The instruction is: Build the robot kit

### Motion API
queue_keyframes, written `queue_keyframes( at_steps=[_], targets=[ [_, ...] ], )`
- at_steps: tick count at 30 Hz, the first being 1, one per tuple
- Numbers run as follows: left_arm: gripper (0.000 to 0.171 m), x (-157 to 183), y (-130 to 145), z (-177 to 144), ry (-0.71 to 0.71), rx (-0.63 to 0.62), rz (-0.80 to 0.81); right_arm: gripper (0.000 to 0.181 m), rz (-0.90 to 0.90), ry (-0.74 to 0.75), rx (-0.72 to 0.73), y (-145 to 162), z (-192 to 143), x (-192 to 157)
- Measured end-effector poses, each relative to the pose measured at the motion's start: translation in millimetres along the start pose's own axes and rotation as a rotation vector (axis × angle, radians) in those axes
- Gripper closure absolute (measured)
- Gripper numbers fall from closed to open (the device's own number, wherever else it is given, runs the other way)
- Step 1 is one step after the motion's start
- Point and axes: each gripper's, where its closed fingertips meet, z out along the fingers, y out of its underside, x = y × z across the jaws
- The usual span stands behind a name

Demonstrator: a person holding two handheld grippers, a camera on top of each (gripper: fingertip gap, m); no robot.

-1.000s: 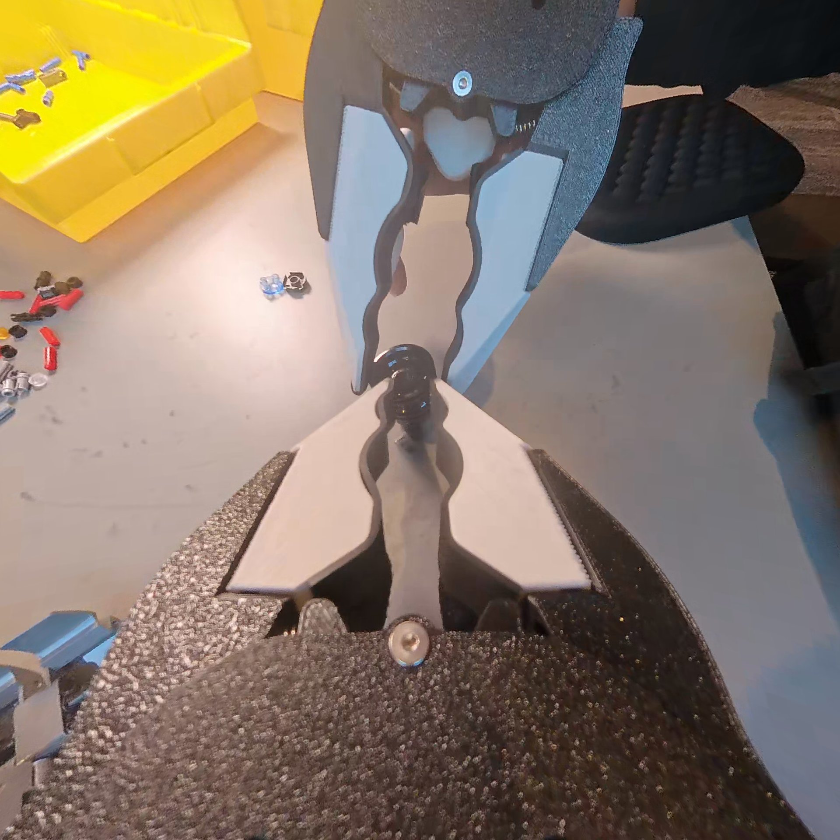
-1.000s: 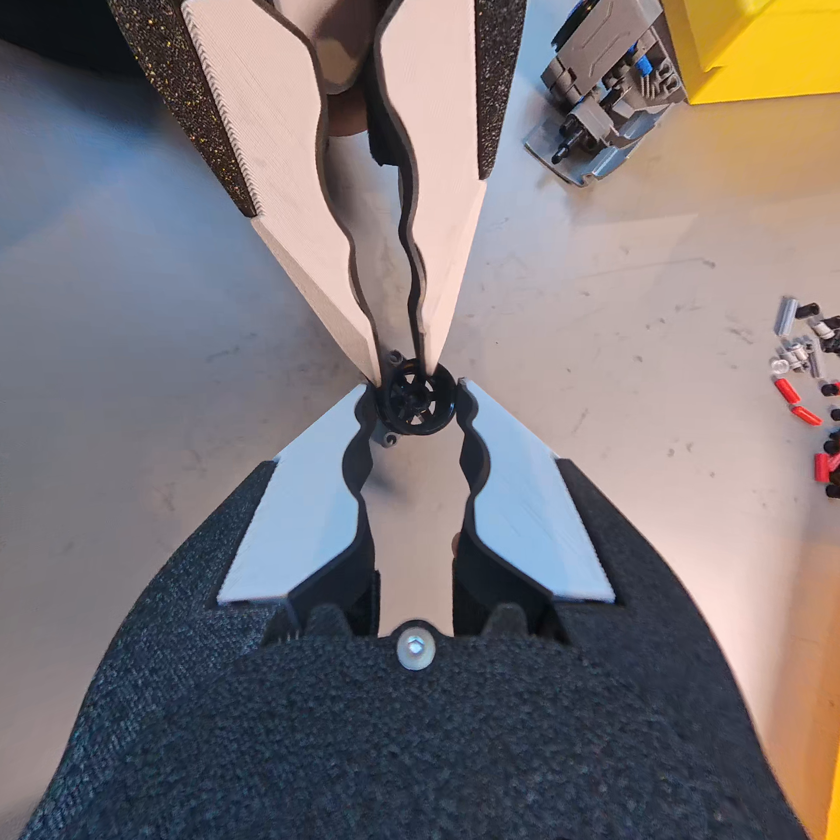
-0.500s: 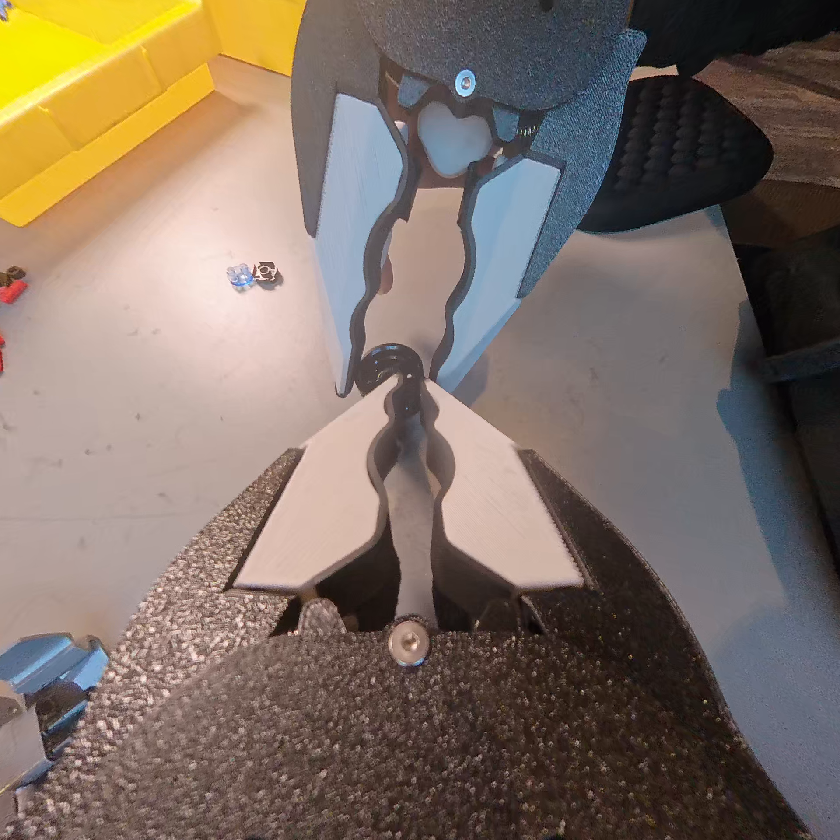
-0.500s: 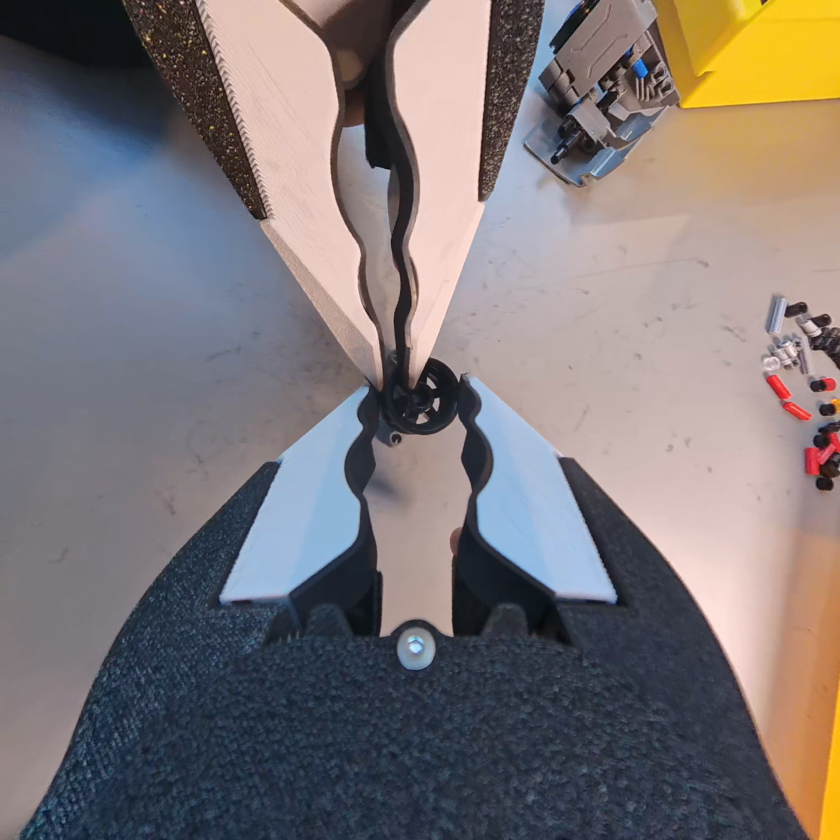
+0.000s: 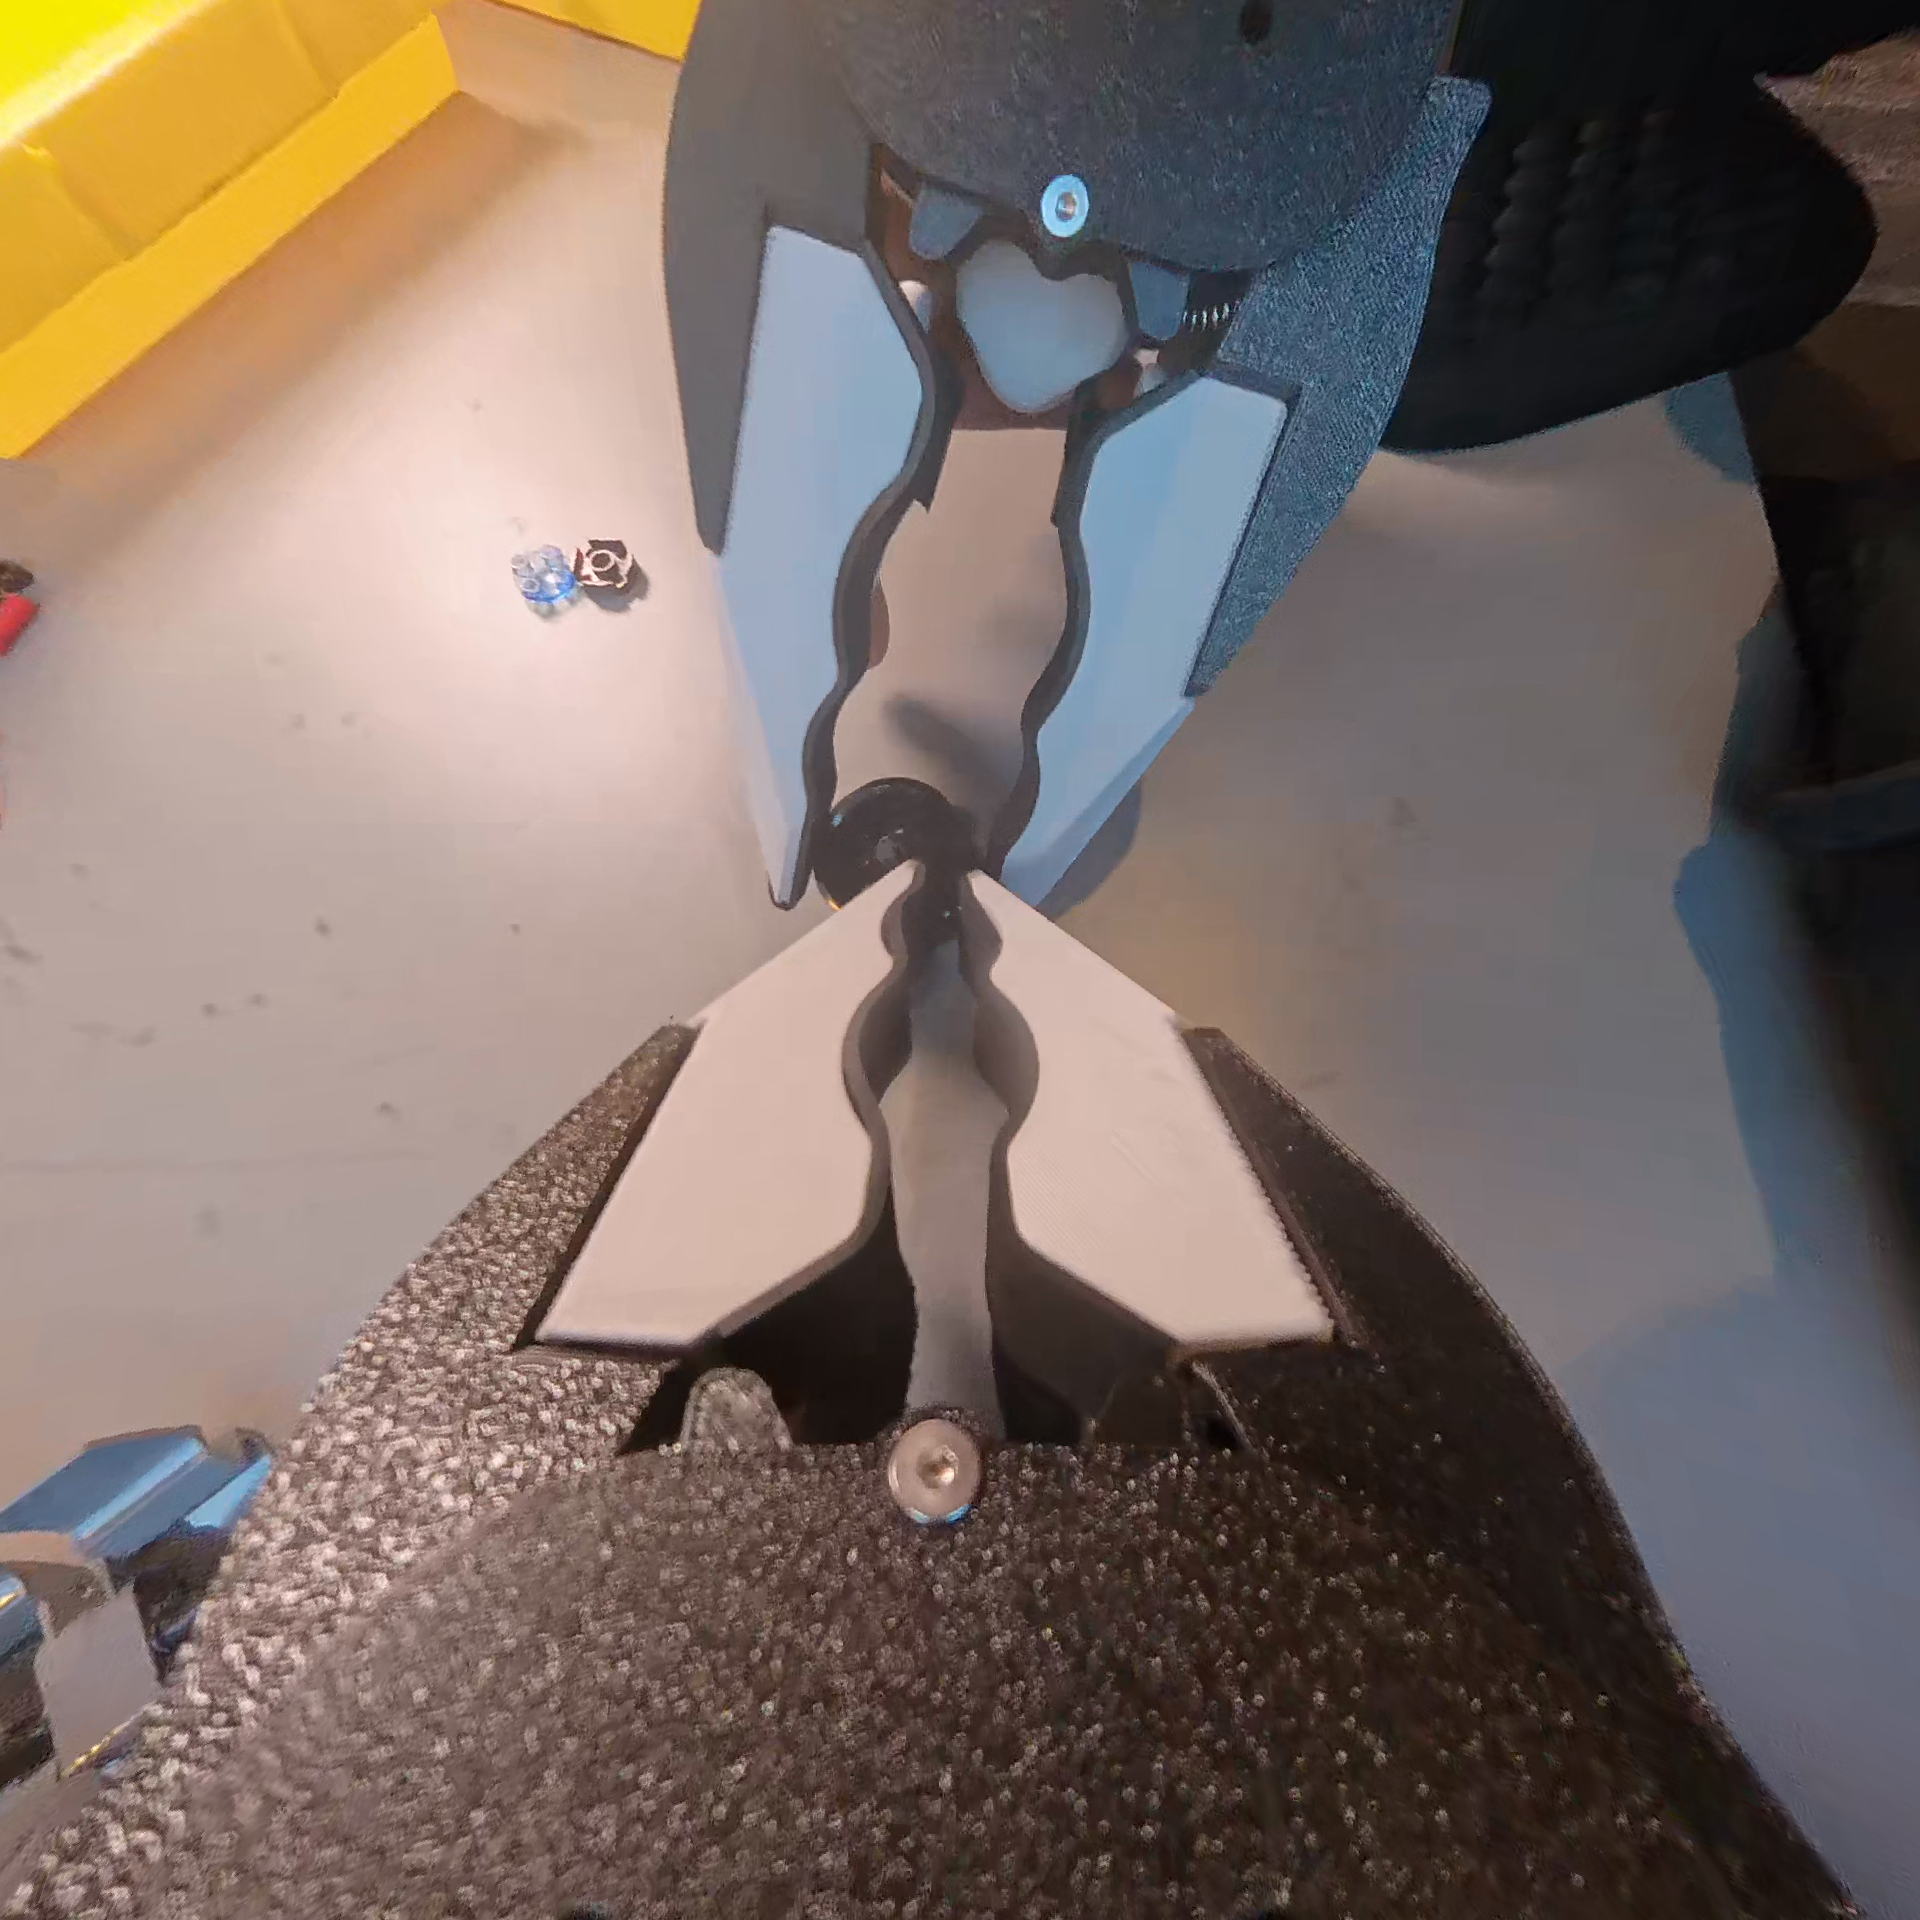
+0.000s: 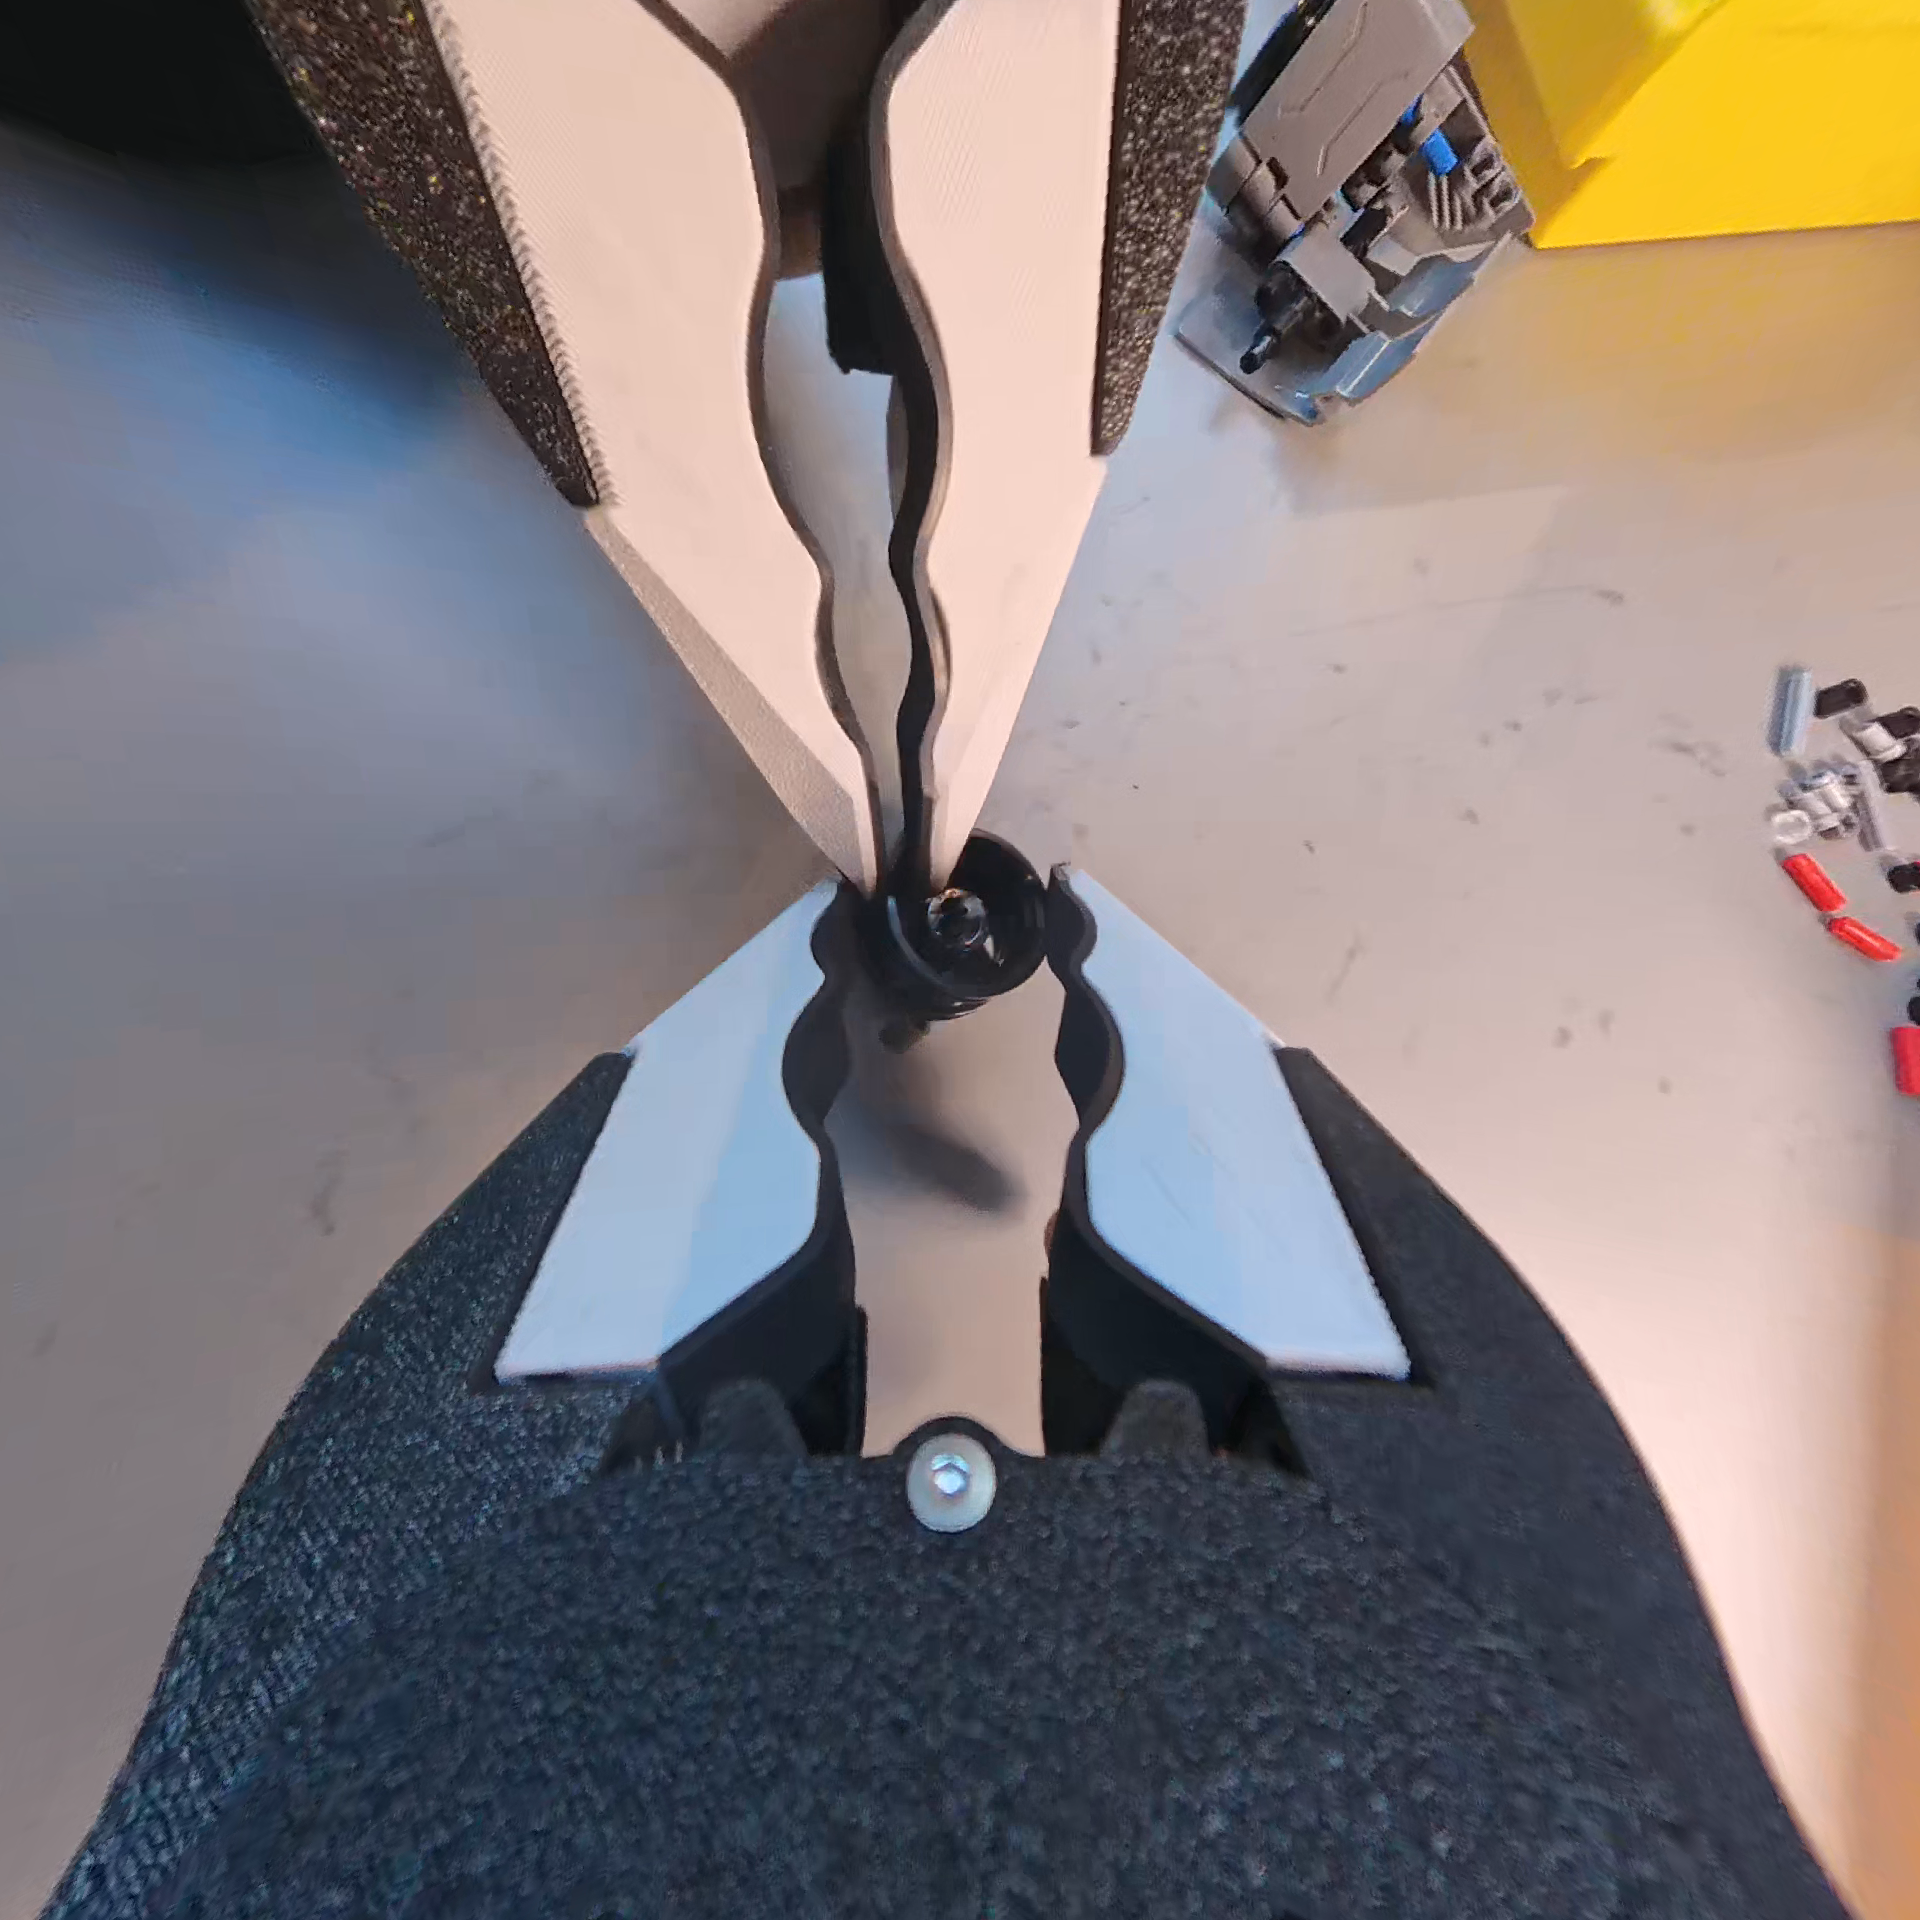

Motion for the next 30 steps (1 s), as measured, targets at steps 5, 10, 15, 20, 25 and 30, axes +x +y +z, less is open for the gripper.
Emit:
queue_keyframes(
  at_steps=[5,10,15,20,25,30],
  targets=[
    [0.153,-4.1,-5.6,-24.0,0.057,0.133,-0.094,0.145,0.005,-0.072,0.042,-3.2,0.0,-9.1],
    [0.141,4.4,7.3,-12.4,0.102,0.087,-0.070,0.144,0.016,-0.140,0.108,-11.8,2.9,-16.0],
    [0.160,8.3,8.0,-8.9,0.061,0.079,0.059,0.144,0.105,-0.258,0.183,-16.9,-4.4,-17.7],
    [0.168,5.2,14.3,-7.7,0.091,0.064,-0.019,0.136,0.052,-0.222,0.185,-14.1,-13.1,-13.7],
    [0.168,0.5,16.0,-9.8,0.092,0.062,-0.071,0.138,-0.015,-0.137,0.175,-1.8,-22.0,-7.0],
    [0.168,-1.9,17.1,-9.9,0.090,0.057,-0.090,0.161,-0.111,-0.050,0.200,-3.9,-21.9,-0.2]
  ],
)
